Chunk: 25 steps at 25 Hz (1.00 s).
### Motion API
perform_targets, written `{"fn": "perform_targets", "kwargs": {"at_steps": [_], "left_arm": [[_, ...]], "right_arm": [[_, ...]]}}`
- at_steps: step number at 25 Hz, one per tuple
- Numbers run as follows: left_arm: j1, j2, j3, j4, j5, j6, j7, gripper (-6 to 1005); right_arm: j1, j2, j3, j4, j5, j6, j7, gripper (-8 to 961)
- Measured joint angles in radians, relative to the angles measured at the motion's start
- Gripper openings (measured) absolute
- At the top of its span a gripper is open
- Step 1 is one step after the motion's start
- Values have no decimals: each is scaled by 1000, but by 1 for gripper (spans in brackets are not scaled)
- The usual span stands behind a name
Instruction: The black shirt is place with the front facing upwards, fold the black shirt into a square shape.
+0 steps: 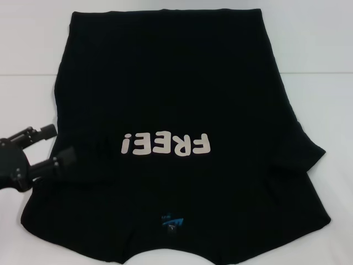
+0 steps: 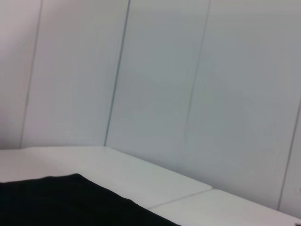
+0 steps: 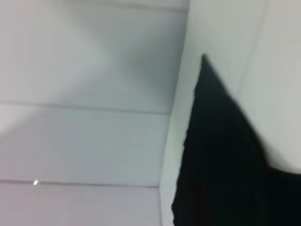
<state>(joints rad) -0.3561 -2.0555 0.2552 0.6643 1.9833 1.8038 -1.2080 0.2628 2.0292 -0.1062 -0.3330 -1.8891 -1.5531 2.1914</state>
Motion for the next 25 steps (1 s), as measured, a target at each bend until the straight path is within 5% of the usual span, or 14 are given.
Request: {"fn": "perform_targets", "kwargs": {"at_steps": [7,19,25], "left_arm": [[-10,5,-16,-16,0,-16,2,805],[-1,6,2,-19,11,-6,3,806],[4,7,102,-15,23,-3,6,806]], "right_arm": [[-31,8,11,80,-3,70,13,931],[36,17,-5,89,-6,150,13,931],[63,24,-12,89,-18,206,4,931]]}}
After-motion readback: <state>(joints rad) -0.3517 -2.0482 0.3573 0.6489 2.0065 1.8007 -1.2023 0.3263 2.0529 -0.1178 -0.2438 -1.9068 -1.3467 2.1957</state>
